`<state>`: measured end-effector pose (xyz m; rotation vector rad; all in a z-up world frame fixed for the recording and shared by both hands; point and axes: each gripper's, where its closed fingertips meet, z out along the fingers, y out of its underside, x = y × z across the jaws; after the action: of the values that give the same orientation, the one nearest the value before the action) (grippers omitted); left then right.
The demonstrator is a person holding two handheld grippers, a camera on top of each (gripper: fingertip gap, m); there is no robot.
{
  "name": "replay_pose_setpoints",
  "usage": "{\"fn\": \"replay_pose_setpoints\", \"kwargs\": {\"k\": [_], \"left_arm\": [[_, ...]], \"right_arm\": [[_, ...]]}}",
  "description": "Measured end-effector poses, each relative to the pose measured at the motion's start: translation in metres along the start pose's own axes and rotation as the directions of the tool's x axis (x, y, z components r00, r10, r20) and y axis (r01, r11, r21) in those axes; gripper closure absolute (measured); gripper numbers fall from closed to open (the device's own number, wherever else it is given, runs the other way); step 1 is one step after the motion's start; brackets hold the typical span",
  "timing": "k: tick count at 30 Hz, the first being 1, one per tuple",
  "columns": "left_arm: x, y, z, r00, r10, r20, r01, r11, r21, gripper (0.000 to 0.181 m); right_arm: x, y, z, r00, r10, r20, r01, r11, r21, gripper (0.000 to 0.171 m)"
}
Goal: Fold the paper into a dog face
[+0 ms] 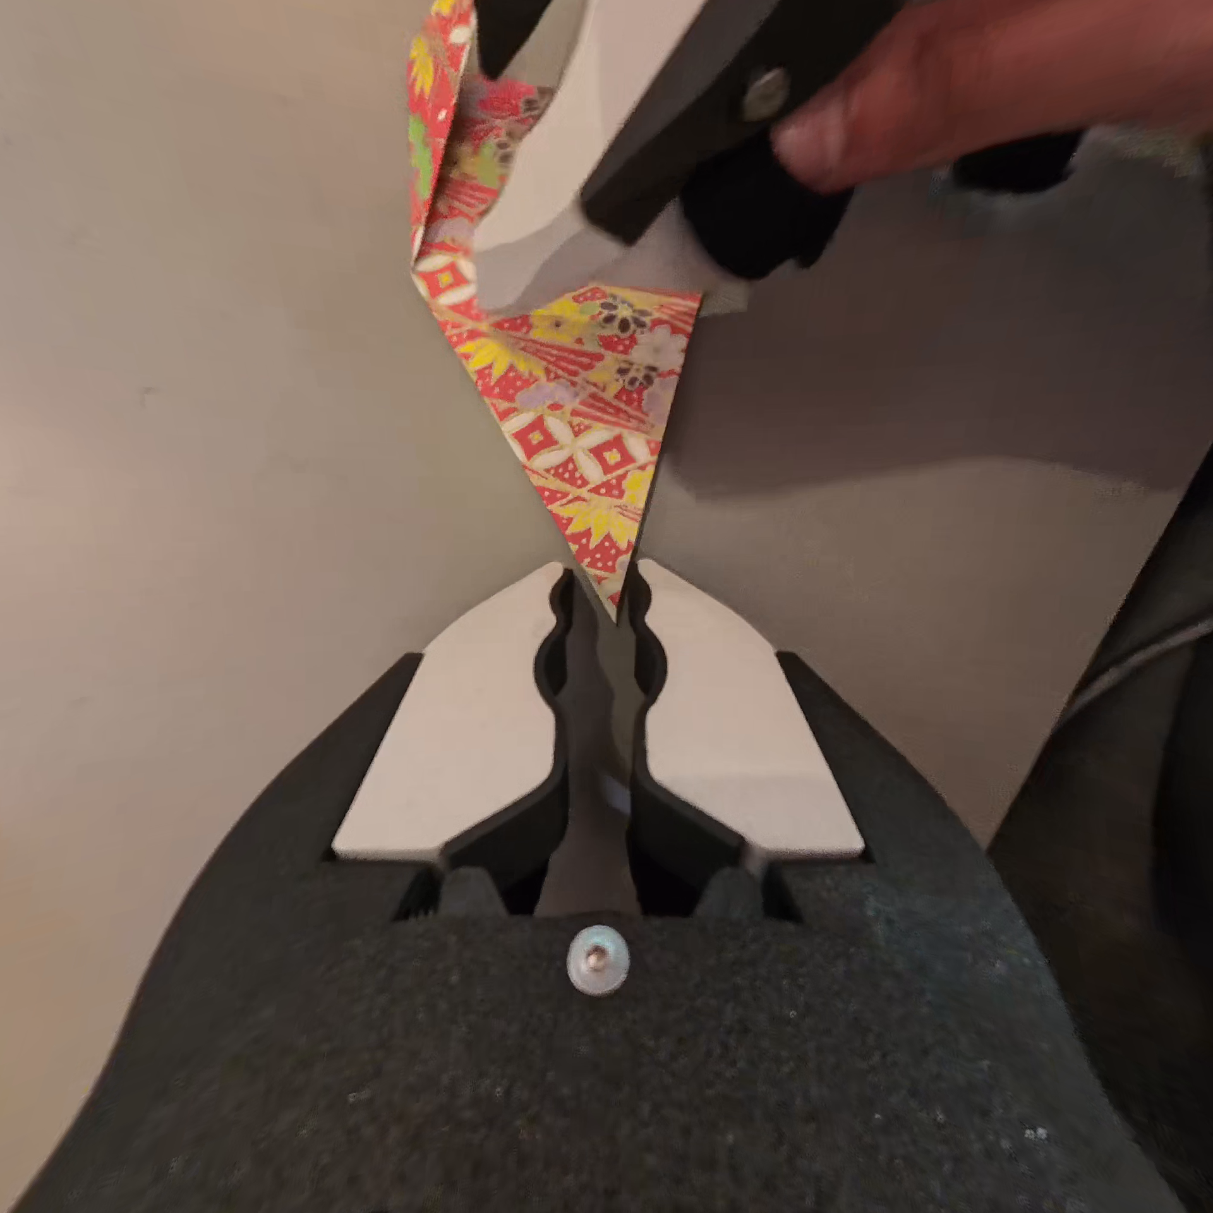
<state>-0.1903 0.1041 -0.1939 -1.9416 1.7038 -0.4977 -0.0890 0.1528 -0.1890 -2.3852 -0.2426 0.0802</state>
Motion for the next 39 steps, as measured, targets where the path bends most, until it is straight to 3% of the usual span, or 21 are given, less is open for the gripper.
{"fn": "replay_pose_setpoints", "kwargs": {"k": [8,16,20,30,33,36,39], "left_arm": [[-0.03,0.013,-0.008,0.992,0.121,-0.047,-0.122,0.992,-0.025,0.164],[-0.069,0.011,-0.005,0.987,0.155,0.043,-0.153,0.987,-0.058,0.164],[-0.085,0.006,-0.001,0.986,0.147,0.075,-0.143,0.988,-0.053,0.164],[-0.104,-0.002,0.006,0.989,0.122,0.084,-0.119,0.992,-0.037,0.163],[-0.106,-0.002,0.006,0.988,0.127,0.087,-0.124,0.991,-0.041,0.163],[-0.108,-0.002,0.006,0.989,0.123,0.086,-0.12,0.992,-0.04,0.162],[-0.11,-0.002,0.006,0.99,0.117,0.08,-0.114,0.993,-0.037,0.162]], "right_arm": [[-0.042,0.007,-0.045,0.908,-0.247,0.339,0.242,0.969,0.058,0.108],[-0.052,-0.013,-0.021,0.717,-0.475,0.51,0.451,0.874,0.18,0.109],[-0.051,-0.023,-0.008,0.674,-0.52,0.525,0.498,0.845,0.198,0.11],[-0.047,-0.028,0.02,0.67,-0.566,0.479,0.565,0.808,0.164,0.115],[-0.04,-0.035,0.01,0.674,-0.613,0.412,0.626,0.771,0.122,0.11],[-0.045,-0.058,-0.013,0.646,-0.669,0.369,0.641,0.737,0.213,0.113],[-0.044,-0.065,-0.011,0.599,-0.685,0.414,0.648,0.719,0.253,0.115]]}}
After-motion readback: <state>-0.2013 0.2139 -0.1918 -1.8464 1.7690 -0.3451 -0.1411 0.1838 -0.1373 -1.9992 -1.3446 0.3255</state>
